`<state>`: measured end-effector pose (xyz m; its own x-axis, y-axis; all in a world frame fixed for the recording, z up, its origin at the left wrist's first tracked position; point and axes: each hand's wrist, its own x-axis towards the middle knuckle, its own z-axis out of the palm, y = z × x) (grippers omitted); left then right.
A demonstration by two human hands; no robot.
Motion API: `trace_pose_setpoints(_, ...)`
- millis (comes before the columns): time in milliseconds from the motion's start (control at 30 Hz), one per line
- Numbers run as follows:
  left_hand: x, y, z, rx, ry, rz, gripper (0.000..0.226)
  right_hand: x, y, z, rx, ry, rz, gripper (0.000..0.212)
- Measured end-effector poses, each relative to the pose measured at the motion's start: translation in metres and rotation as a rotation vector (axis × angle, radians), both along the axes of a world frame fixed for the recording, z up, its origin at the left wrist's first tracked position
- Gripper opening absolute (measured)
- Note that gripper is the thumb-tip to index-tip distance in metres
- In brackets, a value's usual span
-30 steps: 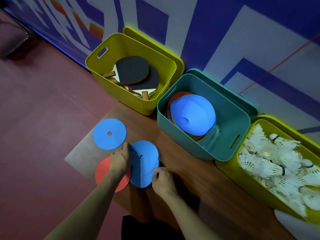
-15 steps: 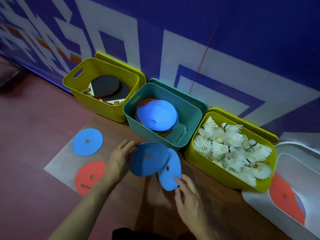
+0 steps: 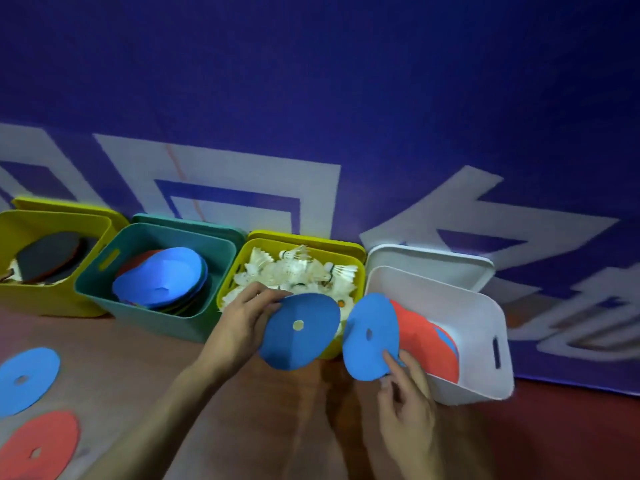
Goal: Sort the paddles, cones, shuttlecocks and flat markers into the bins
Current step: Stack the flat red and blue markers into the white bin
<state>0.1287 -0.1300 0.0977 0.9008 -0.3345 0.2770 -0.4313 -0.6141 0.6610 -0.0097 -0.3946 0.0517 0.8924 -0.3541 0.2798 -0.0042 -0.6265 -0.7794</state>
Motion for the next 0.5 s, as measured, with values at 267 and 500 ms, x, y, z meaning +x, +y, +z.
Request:
trace_pose_setpoints(267,0.020,-0.137,-0.001,0.027,0.019,-0.092,0.025,0.008,-0.136,-0.017,0.055,0.238,-0.215,0.033)
trace_pose_setpoints(500,0.037,-0.189,-0.011,0.179,0.021,-0.181,0.034,0.048,-0.179,-0.046,0.143,0.499,-0.203,0.042)
